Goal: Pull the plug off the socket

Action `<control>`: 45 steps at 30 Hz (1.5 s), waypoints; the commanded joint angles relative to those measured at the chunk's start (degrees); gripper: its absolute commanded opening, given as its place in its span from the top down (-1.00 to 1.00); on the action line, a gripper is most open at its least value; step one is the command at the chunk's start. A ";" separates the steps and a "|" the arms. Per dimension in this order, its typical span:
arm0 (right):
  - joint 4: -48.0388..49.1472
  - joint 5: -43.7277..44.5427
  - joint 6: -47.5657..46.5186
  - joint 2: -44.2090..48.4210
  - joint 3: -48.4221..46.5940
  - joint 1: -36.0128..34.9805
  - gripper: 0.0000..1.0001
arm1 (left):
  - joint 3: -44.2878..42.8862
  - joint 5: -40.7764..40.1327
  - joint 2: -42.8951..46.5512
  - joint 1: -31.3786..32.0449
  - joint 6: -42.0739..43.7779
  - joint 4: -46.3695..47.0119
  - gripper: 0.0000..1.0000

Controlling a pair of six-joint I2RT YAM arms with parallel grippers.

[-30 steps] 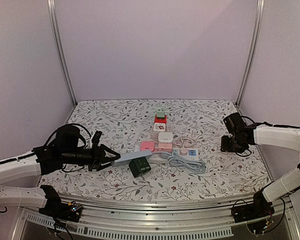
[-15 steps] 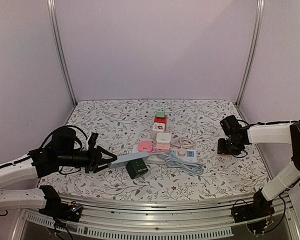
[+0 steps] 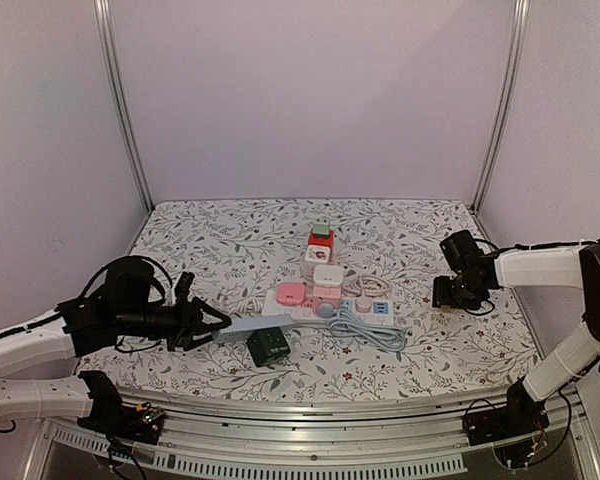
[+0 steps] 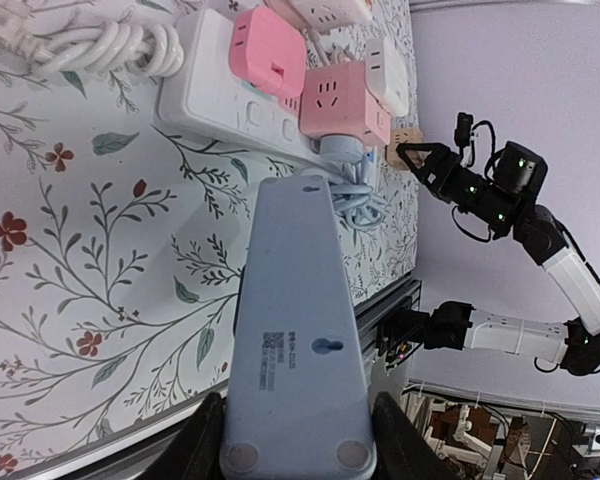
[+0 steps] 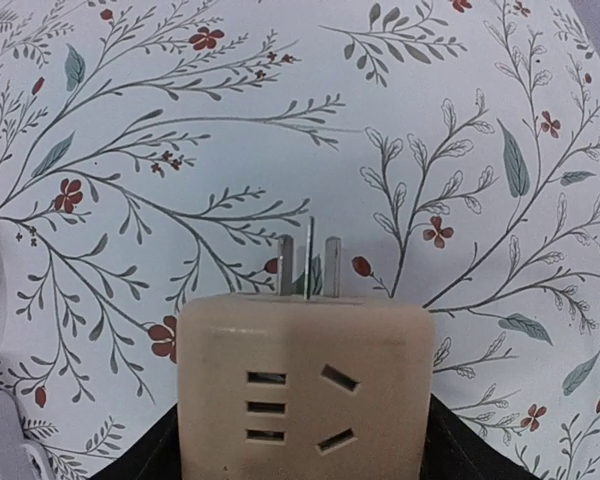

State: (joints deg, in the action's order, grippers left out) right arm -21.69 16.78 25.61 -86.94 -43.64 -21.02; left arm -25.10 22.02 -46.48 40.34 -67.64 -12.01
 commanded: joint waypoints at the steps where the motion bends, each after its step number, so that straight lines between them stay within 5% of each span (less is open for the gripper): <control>1: 0.82 -0.10 -0.03 1.83 0.39 0.30 -0.46 | 0.24 -1.17 1.15 -1.14 -0.22 -0.92 1.00; 11: -2.33 -0.69 -0.83 7.59 -0.21 0.32 -0.80 | -0.25 -0.80 2.56 -1.14 -0.91 -0.81 1.00; 23: -8.87 -15.71 -0.31 30.16 1.21 -0.67 -0.91 | -2.01 0.48 0.27 -1.14 -0.55 0.69 1.00; 30: -8.03 -21.01 6.02 38.83 4.48 -7.13 -0.93 | -4.07 2.47 -4.00 -0.90 0.55 2.46 1.00; 36: -6.54 -15.05 10.44 35.91 3.80 -18.04 -0.93 | -5.82 3.34 -9.55 0.56 0.63 6.18 1.00; 45: 8.15 -10.63 19.65 20.43 -0.18 -37.32 -0.93 | -9.46 3.40 -17.10 3.55 0.66 10.48 1.00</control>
State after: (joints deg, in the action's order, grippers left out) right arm -21.91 4.05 40.42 -61.14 -40.49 -53.78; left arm -31.64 24.43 -61.54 42.41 -67.68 -7.07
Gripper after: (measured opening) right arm 0.963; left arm 0.436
